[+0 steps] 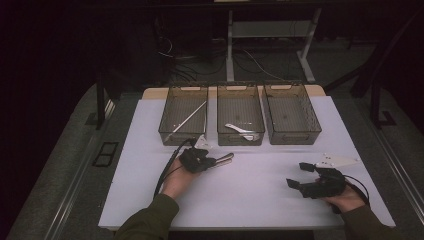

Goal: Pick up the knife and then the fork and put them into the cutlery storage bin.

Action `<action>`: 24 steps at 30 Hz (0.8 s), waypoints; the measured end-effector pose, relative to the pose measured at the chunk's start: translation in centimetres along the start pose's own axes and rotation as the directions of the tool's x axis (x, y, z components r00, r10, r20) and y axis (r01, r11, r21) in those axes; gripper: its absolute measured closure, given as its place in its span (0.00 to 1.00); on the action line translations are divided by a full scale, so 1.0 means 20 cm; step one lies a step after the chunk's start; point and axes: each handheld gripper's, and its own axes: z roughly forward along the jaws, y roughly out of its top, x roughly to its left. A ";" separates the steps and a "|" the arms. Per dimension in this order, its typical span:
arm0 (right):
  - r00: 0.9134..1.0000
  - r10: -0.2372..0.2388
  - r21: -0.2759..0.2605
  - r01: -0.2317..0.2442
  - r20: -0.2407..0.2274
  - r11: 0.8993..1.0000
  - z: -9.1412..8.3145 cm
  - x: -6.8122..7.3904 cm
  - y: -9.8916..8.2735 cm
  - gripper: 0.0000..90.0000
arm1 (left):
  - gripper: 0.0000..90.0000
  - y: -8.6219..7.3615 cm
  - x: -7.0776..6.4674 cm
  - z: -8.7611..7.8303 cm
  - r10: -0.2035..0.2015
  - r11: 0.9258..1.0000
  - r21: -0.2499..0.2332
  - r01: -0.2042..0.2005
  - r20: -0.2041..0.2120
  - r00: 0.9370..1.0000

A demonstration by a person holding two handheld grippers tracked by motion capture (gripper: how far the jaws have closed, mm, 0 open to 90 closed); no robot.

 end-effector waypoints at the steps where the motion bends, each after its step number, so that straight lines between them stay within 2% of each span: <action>1: 1.000 0.001 0.000 -0.001 0.000 1.000 0.00 0.00 0.00 0.20 | 0.99 0.00 0.00 0.00 -0.007 1.000 -0.001 0.007 0.003 1.000; 7: 1.000 0.002 0.001 -0.002 0.000 1.000 0.00 0.00 0.00 0.20 | 0.99 0.00 0.00 0.01 -0.015 1.000 -0.011 0.015 0.011 1.000; 14: 1.000 0.001 0.002 -0.001 0.000 1.000 0.00 0.00 0.00 0.20 | 0.99 0.01 0.00 0.02 0.006 1.000 -0.015 -0.006 0.007 1.000; 15: 1.000 0.001 0.002 -0.001 0.000 1.000 0.00 0.00 0.00 0.20 | 0.99 0.01 -0.01 0.02 0.000 1.000 -0.013 0.000 0.004 1.000; 17: 1.000 0.001 0.001 -0.001 0.000 1.000 0.00 0.00 0.00 0.20 | 0.99 0.01 0.00 0.01 0.021 1.000 0.003 -0.021 -0.001 1.000; 20: 1.000 0.001 -0.003 -0.001 0.000 1.000 0.00 0.00 0.00 0.20 | 0.99 -0.01 0.01 -0.01 0.006 1.000 0.016 -0.006 0.001 1.000; 24: 1.000 0.002 0.001 -0.002 -0.001 1.000 0.00 0.00 0.00 0.20 | 0.99 0.00 0.01 -0.01 0.015 1.000 0.021 -0.015 -0.012 1.000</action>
